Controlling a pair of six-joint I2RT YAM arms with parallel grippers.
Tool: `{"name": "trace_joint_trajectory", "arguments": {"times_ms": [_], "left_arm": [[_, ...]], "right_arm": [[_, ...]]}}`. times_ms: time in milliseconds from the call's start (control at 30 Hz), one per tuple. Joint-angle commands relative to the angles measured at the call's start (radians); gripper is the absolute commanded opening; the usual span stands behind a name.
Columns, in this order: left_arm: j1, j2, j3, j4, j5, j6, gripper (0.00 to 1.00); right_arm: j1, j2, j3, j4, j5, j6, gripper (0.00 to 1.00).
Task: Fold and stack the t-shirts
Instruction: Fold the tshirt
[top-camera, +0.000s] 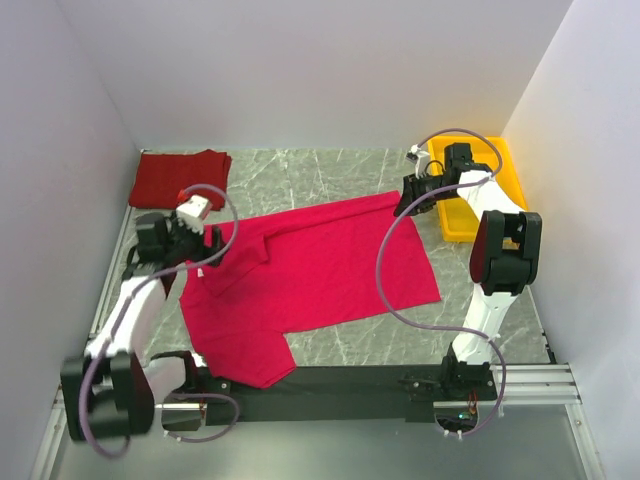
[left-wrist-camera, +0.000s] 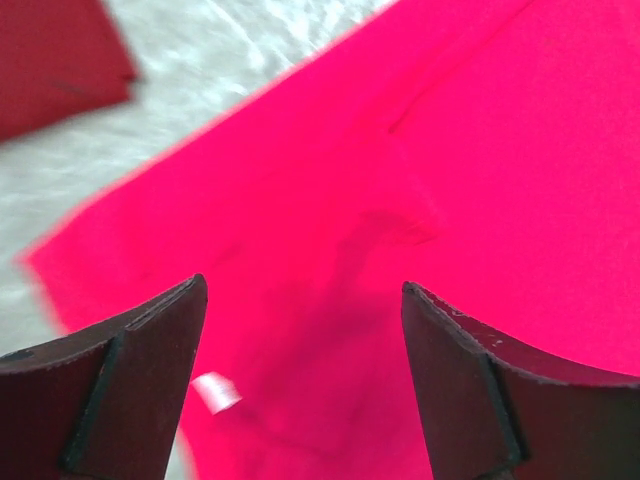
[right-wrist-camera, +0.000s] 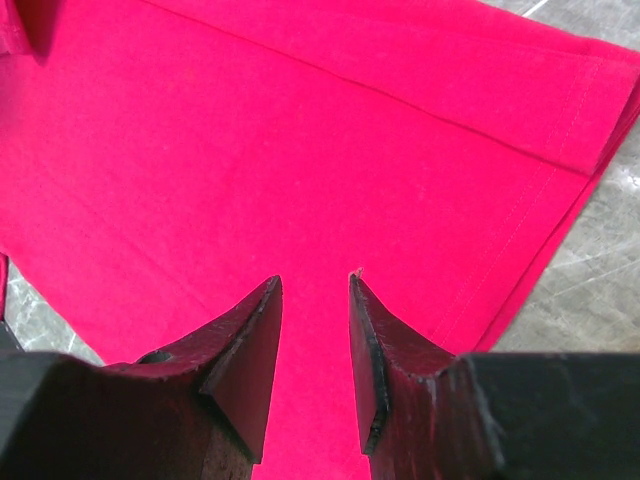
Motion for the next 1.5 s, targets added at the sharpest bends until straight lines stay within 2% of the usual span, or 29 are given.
{"name": "trace_joint_trajectory", "arguments": {"times_ms": [0,33,67,167,300,433,633,767,933,1067,1167,1300,1467], "left_arm": [[-0.11,0.119,0.125,-0.007,-0.086,-0.207,0.83],[-0.143,0.148,0.147,-0.017,-0.116,-0.221,0.81],[-0.168,0.2,0.167,-0.028,-0.196,-0.324,0.81],[-0.246,0.283,0.222,-0.07,-0.302,-0.467,0.81],[-0.376,0.345,0.222,-0.087,-0.477,-0.616,0.77],[-0.457,0.375,0.22,-0.099,-0.607,-0.804,0.75],[-0.546,0.441,0.266,-0.169,-0.816,-0.943,0.73],[-0.567,0.525,0.317,-0.229,-0.87,-0.977,0.69],[-0.607,0.592,0.386,-0.245,-0.888,-0.981,0.56],[-0.625,0.636,0.427,-0.266,-0.901,-0.983,0.51],[-0.636,0.659,0.451,-0.288,-0.911,-0.977,0.42],[-0.641,0.664,0.455,-0.303,-0.916,-0.968,0.21],[-0.641,0.665,0.452,-0.306,-0.901,-0.949,0.13]], "right_arm": [[-0.008,-0.031,-0.007,0.008,-0.015,0.012,0.4],[-0.008,-0.032,-0.013,0.01,-0.014,0.021,0.4],[-0.008,-0.037,-0.019,0.017,-0.014,0.025,0.4],[-0.008,-0.057,-0.04,0.034,-0.011,0.047,0.4],[-0.008,-0.077,-0.063,0.048,-0.005,0.067,0.4],[-0.008,-0.083,-0.083,0.06,-0.006,0.082,0.4],[-0.01,-0.086,-0.096,0.068,-0.012,0.094,0.4],[-0.008,-0.088,-0.097,0.069,-0.011,0.098,0.4],[-0.008,-0.088,-0.103,0.069,-0.008,0.096,0.4],[-0.01,-0.091,-0.106,0.069,-0.008,0.094,0.4],[-0.011,-0.088,-0.103,0.068,-0.008,0.094,0.4],[-0.014,-0.086,-0.097,0.066,-0.009,0.096,0.4],[-0.017,-0.086,-0.094,0.063,-0.011,0.094,0.4]]}}
